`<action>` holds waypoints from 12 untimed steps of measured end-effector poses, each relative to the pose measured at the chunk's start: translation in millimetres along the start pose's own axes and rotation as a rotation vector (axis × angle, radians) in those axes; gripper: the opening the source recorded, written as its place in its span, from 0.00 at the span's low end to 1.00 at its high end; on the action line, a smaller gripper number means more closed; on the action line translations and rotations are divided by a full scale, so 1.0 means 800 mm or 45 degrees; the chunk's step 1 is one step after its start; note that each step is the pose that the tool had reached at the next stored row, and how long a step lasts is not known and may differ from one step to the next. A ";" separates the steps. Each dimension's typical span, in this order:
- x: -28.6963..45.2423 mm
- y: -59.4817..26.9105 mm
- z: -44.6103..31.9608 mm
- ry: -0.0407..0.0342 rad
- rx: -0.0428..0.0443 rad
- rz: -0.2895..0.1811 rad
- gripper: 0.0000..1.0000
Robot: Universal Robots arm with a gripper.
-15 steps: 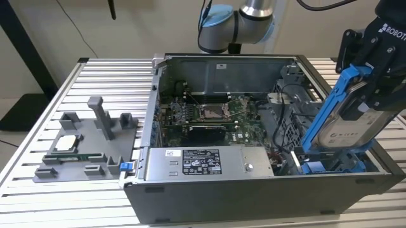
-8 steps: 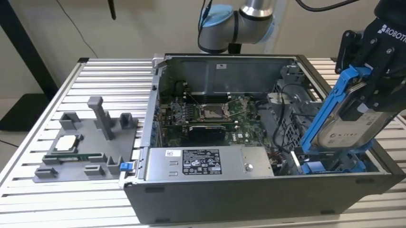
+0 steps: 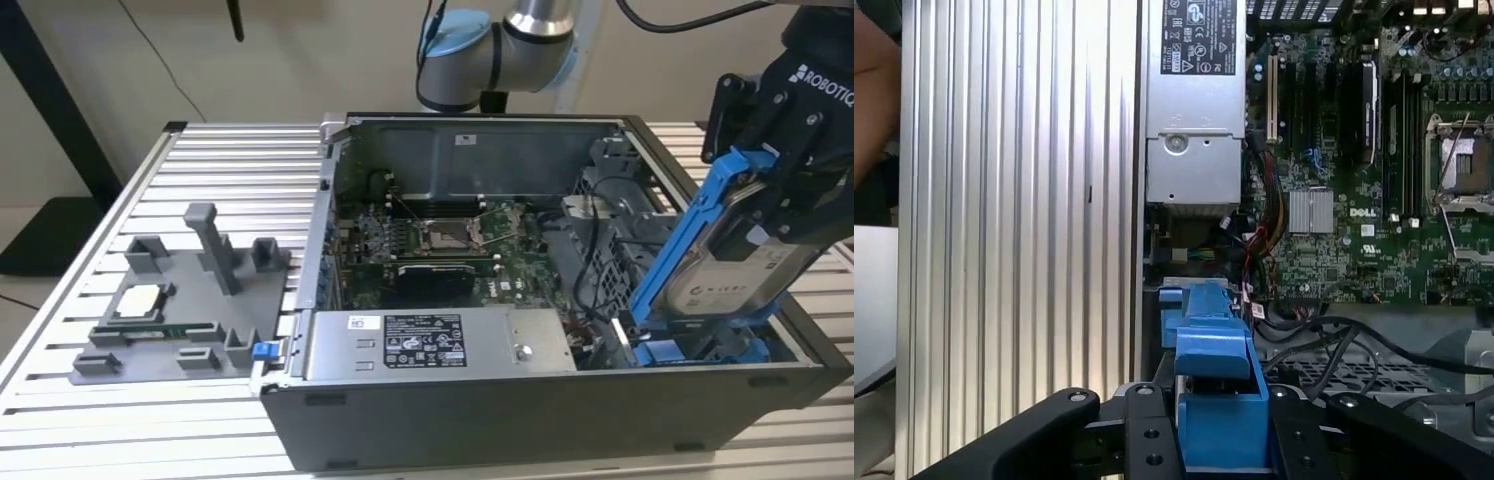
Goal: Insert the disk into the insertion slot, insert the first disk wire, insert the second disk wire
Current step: 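Insert the disk into the insertion slot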
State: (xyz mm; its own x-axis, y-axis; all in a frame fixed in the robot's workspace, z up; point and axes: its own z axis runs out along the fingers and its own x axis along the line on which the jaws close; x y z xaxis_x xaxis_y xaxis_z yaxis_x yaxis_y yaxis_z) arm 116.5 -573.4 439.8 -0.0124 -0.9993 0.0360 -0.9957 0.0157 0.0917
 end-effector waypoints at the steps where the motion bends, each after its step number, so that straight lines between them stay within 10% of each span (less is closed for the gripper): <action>1: -0.0001 -0.001 0.0013 -0.0007 0.000 -0.001 0.00; 12: -0.0071 -0.005 0.0148 -0.0005 -0.004 -0.016 0.00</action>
State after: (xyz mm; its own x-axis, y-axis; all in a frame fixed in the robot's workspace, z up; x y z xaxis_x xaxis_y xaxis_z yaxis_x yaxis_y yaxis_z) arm 119.8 -568.2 427.4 -0.0003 -0.9994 0.0345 -0.9954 0.0036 0.0955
